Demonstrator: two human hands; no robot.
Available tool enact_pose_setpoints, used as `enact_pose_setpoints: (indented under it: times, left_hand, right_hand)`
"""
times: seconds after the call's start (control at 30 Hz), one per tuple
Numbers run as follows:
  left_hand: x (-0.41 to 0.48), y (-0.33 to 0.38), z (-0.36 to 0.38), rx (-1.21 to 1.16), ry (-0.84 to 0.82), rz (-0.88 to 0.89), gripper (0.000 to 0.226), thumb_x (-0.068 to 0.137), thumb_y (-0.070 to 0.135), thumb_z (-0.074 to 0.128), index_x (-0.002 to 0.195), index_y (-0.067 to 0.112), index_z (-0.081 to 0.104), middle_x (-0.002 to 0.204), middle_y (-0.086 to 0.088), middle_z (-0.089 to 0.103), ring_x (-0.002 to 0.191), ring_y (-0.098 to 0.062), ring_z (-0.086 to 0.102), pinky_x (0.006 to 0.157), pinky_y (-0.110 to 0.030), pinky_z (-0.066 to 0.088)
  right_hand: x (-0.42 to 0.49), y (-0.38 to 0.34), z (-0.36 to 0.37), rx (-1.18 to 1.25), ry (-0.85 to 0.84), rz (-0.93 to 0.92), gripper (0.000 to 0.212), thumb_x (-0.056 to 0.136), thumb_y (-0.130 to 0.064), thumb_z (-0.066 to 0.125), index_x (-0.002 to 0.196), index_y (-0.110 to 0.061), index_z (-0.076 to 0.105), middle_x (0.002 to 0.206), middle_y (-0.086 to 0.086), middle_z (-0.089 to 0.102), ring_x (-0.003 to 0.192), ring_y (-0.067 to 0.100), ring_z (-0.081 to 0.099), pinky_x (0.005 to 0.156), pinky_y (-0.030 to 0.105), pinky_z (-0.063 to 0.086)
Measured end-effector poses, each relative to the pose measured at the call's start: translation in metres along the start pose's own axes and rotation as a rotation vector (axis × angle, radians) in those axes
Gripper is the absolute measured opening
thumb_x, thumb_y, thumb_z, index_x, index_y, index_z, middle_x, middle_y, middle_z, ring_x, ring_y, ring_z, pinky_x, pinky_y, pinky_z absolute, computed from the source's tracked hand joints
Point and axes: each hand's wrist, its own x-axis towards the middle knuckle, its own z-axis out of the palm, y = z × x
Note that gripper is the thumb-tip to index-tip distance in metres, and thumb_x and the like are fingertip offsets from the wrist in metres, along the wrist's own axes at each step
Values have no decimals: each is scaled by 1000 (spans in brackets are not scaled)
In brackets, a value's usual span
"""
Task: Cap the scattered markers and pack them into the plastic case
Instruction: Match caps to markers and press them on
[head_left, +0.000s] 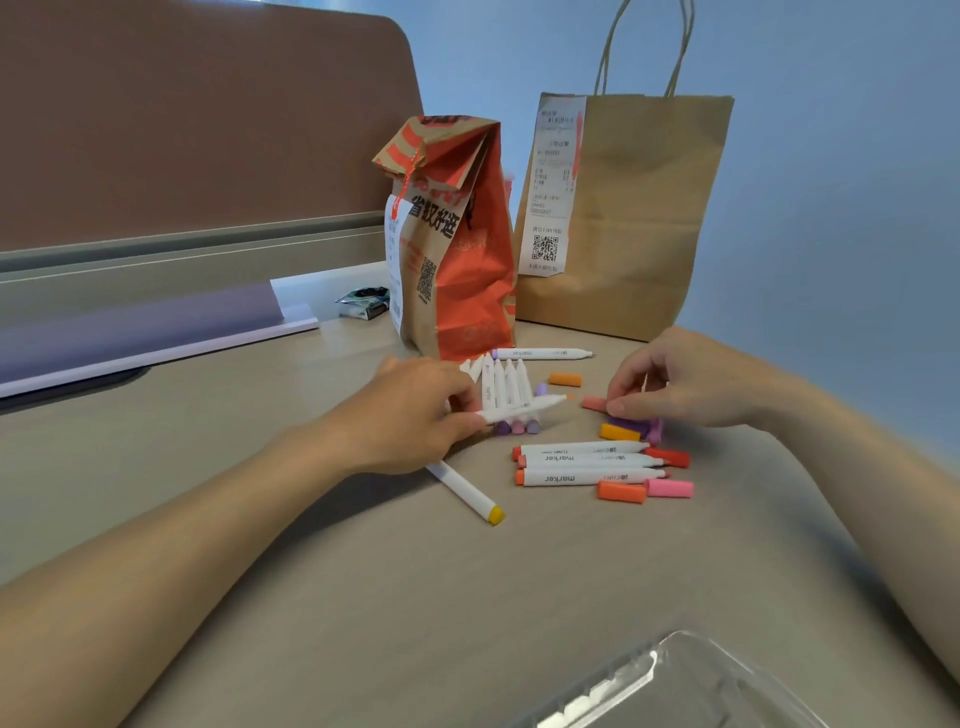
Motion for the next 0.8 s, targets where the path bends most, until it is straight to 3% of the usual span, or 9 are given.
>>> enact_pose_setpoints:
  times: [0.07,0.17,0.3,0.37,0.47,0.63,0.73,0.8]
  left_hand:
    - [0,-1,-3,-224,26,-80,12,93,30,63,84,23,68,78,11,65,69,-1,54,64,-18,40]
    - [1,-2,-7,-544,69,-233,18,97,20,59,80,23,66,72,6,72,56,0,55,58,-22,46]
    - [3,-5,-10,-962,28,-400,16,99,10,54,97,13,69,78,-6,75,64,-15,63,68,-34,50]
    - [2,-6,-12,-1103,-11,-425,17,99,9,52,107,8,68,82,-10,74,66,-17,65,71,-35,50]
    - [0,-4,-14,-1182,-69,-427,20,98,9,53,112,8,67,87,-11,75,71,-17,68,62,-26,51]
    - [-2,-2,-17,-1248,-112,-440,20,97,8,54,113,9,66,90,-10,75,73,-19,72,57,-21,55]
    - [-3,-2,-19,-1276,-129,-440,21,96,7,55,114,9,66,90,-10,75,76,-21,73,58,-22,57]
    - [-3,-1,-19,-1282,-138,-440,22,96,7,55,115,9,66,89,-10,75,77,-22,73,58,-22,57]
  right_hand:
    - [0,2,-2,-5,-27,-5,4,85,-35,74,85,-34,78,82,-20,70,79,3,60,64,14,42]
    - [0,2,-2,-11,-66,-26,9,84,-33,75,93,-33,79,88,-20,70,80,-2,60,63,11,43]
    - [-1,1,-1,35,-110,-42,11,83,-28,77,94,-27,79,80,-25,69,71,2,65,62,11,47]
    - [-1,1,1,-4,-125,-48,12,83,-30,77,95,-28,78,84,-21,69,76,11,66,64,12,47]
    - [0,0,4,-68,-145,-46,12,84,-30,76,95,-32,77,90,-19,66,80,21,67,68,18,49]
    - [3,-2,8,-42,-162,-55,10,85,-28,76,94,-29,77,80,-48,55,83,25,67,73,32,56]
    - [2,-3,9,-35,-125,-56,5,87,-27,72,91,-28,76,82,-34,62,87,1,62,74,23,53]
    - [2,-5,9,-15,-83,-52,9,89,-32,69,92,-28,76,89,-28,65,88,-1,62,75,23,53]
